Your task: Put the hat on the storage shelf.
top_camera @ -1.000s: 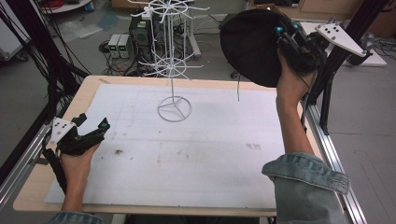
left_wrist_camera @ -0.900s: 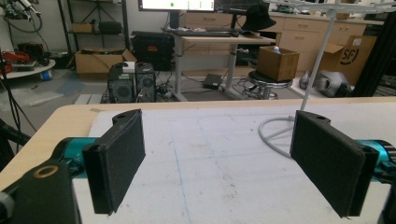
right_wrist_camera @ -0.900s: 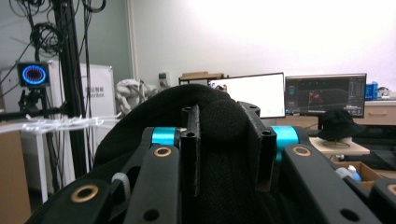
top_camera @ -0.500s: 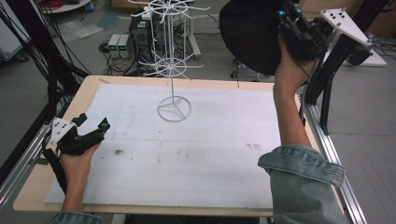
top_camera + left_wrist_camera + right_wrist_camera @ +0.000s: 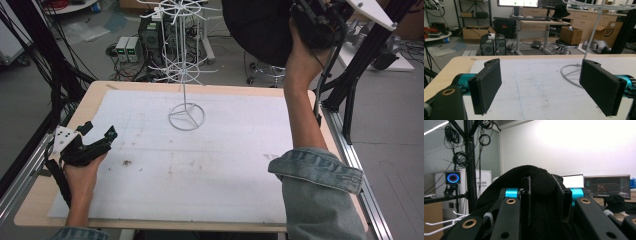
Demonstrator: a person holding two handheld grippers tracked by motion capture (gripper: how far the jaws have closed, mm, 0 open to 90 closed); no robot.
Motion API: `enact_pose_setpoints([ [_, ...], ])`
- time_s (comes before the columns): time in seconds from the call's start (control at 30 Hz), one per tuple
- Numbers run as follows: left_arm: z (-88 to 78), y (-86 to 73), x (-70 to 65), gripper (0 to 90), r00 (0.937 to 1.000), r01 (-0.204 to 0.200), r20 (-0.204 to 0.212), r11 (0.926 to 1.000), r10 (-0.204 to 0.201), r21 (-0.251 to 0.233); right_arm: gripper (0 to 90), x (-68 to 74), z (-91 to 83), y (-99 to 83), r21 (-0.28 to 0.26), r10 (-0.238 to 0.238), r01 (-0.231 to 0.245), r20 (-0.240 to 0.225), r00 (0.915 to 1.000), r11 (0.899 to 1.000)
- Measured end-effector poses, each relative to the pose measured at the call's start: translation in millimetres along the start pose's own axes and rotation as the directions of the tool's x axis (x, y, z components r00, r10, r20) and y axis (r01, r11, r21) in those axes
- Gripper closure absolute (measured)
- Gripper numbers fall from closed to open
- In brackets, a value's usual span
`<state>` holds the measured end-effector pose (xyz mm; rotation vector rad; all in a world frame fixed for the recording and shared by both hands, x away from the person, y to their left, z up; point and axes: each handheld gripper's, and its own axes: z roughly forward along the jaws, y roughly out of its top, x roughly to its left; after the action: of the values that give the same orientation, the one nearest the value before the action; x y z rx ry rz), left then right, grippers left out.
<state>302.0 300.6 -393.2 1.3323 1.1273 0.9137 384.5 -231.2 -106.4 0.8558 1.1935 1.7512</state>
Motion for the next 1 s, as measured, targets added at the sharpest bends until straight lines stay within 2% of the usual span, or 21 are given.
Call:
enact_pose_setpoints([
  [0.3,-1.4,0.3,2.5,18.0,0.9999,0.017,0.002,0.9998,-0.017,-0.009,71.6,18.0,11.5,0.7,0.000,0.013,-0.013,-0.031,0.9994,1.000],
  [0.63,-1.8,0.5,2.8,18.1,0.9999,0.015,0.003,0.9998,-0.015,-0.009,71.4,32.2,22.9,-15.7,0.040,0.026,-0.025,-0.043,0.9987,0.999],
  [1.0,-2.3,0.4,3.6,18.1,0.9998,0.019,0.000,0.9998,-0.019,-0.008,70.4,27.8,27.9,-40.1,0.103,0.056,-0.050,-0.060,0.9966,0.993],
])
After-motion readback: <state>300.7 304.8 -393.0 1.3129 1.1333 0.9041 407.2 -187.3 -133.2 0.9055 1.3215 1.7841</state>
